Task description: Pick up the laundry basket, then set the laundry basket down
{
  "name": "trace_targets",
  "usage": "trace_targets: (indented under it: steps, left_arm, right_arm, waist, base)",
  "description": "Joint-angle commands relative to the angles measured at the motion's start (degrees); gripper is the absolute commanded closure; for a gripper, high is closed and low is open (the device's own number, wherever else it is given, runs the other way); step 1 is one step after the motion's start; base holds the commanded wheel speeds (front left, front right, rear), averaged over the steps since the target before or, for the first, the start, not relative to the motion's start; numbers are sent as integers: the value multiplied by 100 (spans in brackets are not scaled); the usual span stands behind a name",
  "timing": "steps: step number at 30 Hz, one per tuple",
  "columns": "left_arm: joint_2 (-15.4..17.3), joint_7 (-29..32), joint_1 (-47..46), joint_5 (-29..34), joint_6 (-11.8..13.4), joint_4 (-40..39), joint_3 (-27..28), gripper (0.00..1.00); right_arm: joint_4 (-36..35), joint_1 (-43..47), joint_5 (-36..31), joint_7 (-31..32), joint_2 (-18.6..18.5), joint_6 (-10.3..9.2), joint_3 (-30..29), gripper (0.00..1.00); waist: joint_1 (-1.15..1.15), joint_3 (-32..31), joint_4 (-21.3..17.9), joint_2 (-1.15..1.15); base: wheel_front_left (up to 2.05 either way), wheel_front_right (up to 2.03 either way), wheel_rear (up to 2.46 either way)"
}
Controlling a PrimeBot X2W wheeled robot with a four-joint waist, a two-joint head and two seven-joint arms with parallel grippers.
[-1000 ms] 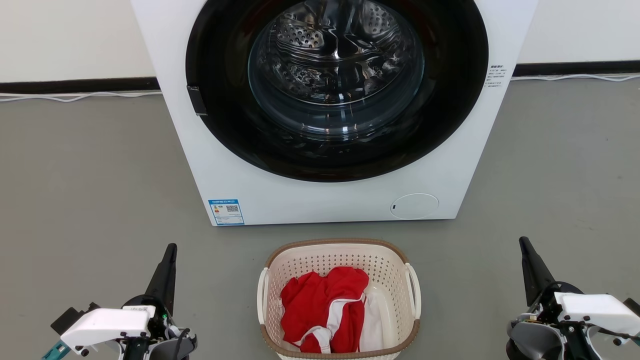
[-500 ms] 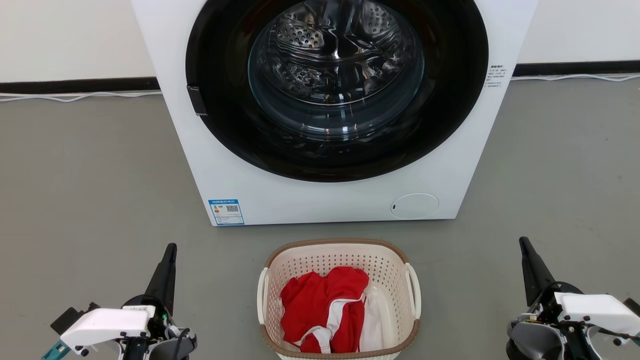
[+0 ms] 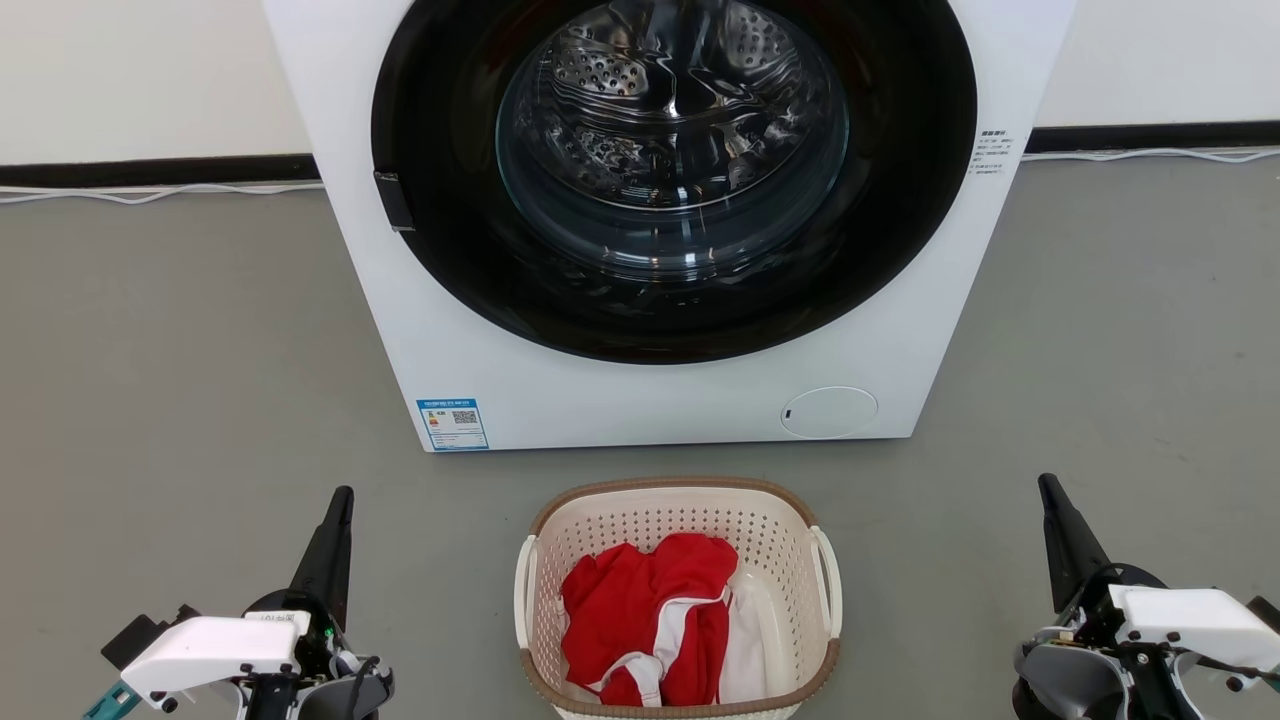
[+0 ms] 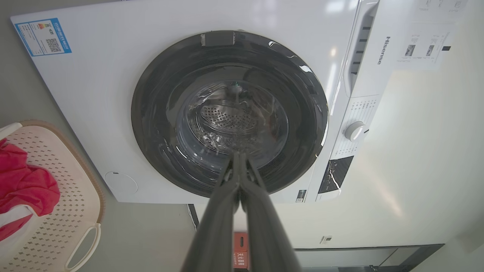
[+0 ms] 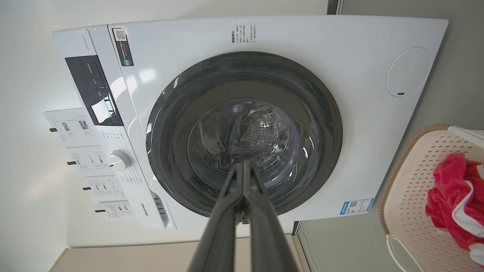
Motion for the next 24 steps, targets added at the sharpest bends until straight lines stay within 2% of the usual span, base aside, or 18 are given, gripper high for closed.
trace_targets:
  steps: [1,24]
  left_arm:
    - [64,37,-104,-15,-42,-168,176,100]
    - [64,37,-104,-16,-42,-168,175,100]
  right_arm:
    - [-181,-67,36,47,-15,41,102,100]
    - [-181,-67,37,46,-15,41,102,100]
  waist:
    - [0,0,0,0]
    - [0,0,0,0]
  base:
    - [0,0,0]
    - [0,0,0]
